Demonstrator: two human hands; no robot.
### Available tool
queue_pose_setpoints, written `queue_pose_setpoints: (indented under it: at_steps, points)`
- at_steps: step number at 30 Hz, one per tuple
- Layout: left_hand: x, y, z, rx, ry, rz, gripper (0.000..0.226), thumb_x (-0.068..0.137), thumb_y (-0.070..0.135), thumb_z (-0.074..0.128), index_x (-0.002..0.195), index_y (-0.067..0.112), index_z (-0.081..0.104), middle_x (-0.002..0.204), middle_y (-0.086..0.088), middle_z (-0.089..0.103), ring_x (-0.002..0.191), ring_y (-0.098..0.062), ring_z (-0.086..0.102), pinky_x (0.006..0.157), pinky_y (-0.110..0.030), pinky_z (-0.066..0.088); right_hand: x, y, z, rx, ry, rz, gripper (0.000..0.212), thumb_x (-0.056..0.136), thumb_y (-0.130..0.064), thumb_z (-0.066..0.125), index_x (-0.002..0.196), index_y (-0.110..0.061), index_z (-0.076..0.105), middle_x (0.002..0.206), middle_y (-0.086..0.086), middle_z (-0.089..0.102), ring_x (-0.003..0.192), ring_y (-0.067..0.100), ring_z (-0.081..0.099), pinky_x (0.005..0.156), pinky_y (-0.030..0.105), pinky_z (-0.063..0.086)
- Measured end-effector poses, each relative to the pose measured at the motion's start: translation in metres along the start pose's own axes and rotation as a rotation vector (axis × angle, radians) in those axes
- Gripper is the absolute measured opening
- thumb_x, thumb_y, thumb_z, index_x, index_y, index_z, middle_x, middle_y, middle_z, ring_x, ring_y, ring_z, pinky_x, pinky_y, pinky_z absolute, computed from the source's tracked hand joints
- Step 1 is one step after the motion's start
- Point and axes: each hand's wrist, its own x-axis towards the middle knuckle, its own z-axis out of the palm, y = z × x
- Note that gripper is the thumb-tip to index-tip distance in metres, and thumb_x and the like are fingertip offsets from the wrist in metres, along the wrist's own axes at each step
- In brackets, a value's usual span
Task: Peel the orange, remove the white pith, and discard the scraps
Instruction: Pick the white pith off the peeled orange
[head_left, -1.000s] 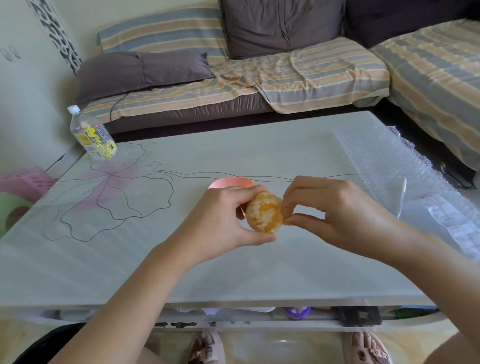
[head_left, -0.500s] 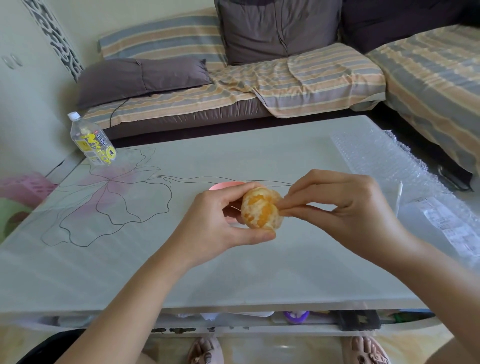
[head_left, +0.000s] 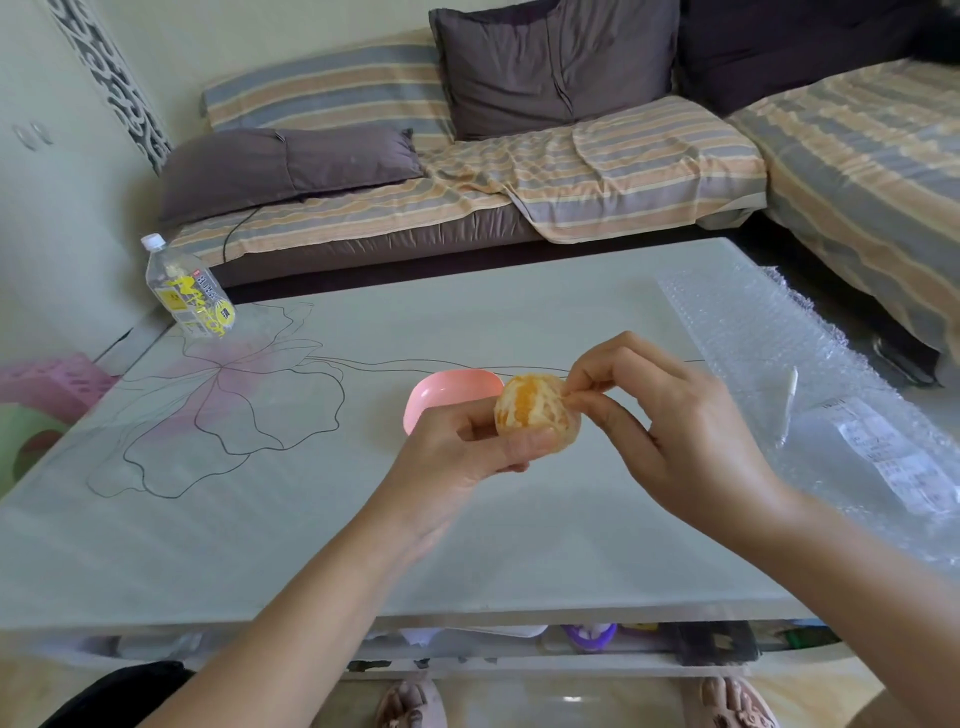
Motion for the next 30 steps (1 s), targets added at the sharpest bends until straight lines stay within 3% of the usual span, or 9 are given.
queue_pose_setpoints:
  at_steps: [5, 8, 12, 16, 19, 21, 24, 30]
  points:
    - [0.002, -0.006, 0.007, -0.275, 0.053, -0.153, 0.011, 0.063, 0.019, 0.074, 0.071, 0.012, 0.077, 0.08, -0.003, 0.072, 0.069, -0.012, 0.064, 0.061, -0.018, 0.052, -0.002, 0.0, 0.001, -0.066, -0.015, -0.041, 0.019, 0.093, -0.019, 0.047, 0.089, -0.006, 0.061, 0.09, -0.002, 0.06, 0.072, 0.015, 0.059, 0.061, 0.023, 0.045]
    - [0.007, -0.005, 0.006, -0.463, 0.157, -0.243, 0.032, 0.064, 0.017, 0.082, 0.092, 0.006, 0.07, 0.084, -0.011, 0.069, 0.068, -0.015, 0.065, 0.058, -0.019, 0.054, -0.004, -0.003, 0.002, -0.091, -0.052, -0.055, 0.021, 0.094, -0.021, 0.046, 0.09, -0.006, 0.06, 0.091, -0.001, 0.059, 0.069, 0.019, 0.058, 0.059, 0.029, 0.045]
    - [0.011, -0.007, -0.007, -0.58, 0.213, -0.212, 0.046, 0.068, 0.02, 0.081, 0.107, 0.004, 0.063, 0.094, -0.012, 0.071, 0.079, -0.017, 0.068, 0.06, -0.02, 0.055, -0.01, 0.002, 0.009, -0.059, -0.157, 0.01, 0.021, 0.092, -0.029, 0.052, 0.088, -0.014, 0.065, 0.089, -0.006, 0.061, 0.071, 0.012, 0.058, 0.062, 0.021, 0.045]
    - [0.013, -0.01, -0.016, -0.528, 0.177, -0.155, 0.041, 0.065, 0.004, 0.08, 0.103, 0.004, 0.064, 0.091, -0.006, 0.072, 0.079, -0.015, 0.07, 0.064, -0.02, 0.056, -0.009, 0.028, 0.02, 0.066, -0.224, 0.352, 0.003, 0.079, -0.014, 0.074, 0.077, -0.015, 0.073, 0.082, -0.01, 0.065, 0.075, 0.007, 0.06, 0.07, 0.015, 0.047]
    - [0.013, -0.015, -0.018, -0.466, 0.163, -0.141, 0.038, 0.066, 0.005, 0.069, 0.104, 0.003, 0.063, 0.096, -0.007, 0.07, 0.089, -0.02, 0.068, 0.068, -0.019, 0.056, -0.011, 0.044, 0.031, 0.029, -0.349, 0.562, 0.007, 0.074, -0.011, 0.076, 0.069, -0.015, 0.072, 0.076, -0.009, 0.068, 0.07, 0.005, 0.061, 0.064, 0.013, 0.046]
    - [0.013, -0.021, -0.02, -0.421, 0.158, -0.129, 0.038, 0.066, 0.003, 0.067, 0.104, 0.002, 0.064, 0.096, -0.006, 0.07, 0.09, -0.019, 0.067, 0.07, -0.02, 0.056, -0.016, 0.049, 0.039, -0.038, -0.444, 0.613, 0.011, 0.074, -0.011, 0.074, 0.067, -0.017, 0.067, 0.073, -0.007, 0.067, 0.071, 0.007, 0.062, 0.058, 0.011, 0.042]
    - [0.013, -0.027, -0.024, -0.322, 0.148, -0.107, 0.04, 0.065, 0.003, 0.069, 0.105, 0.003, 0.065, 0.097, -0.005, 0.07, 0.091, -0.016, 0.066, 0.072, -0.021, 0.055, -0.02, 0.054, 0.047, -0.092, -0.525, 0.626, 0.019, 0.074, -0.006, 0.067, 0.069, -0.023, 0.06, 0.071, -0.007, 0.063, 0.075, 0.015, 0.062, 0.059, 0.019, 0.043]
    - [0.012, -0.034, -0.03, -0.186, 0.105, -0.084, 0.047, 0.059, 0.004, 0.082, 0.103, 0.01, 0.067, 0.094, 0.001, 0.072, 0.094, -0.016, 0.066, 0.074, -0.022, 0.054, -0.02, 0.061, 0.05, -0.136, -0.505, 0.592, 0.018, 0.088, -0.01, 0.059, 0.096, -0.018, 0.073, 0.088, -0.009, 0.071, 0.083, 0.009, 0.061, 0.064, 0.011, 0.039]
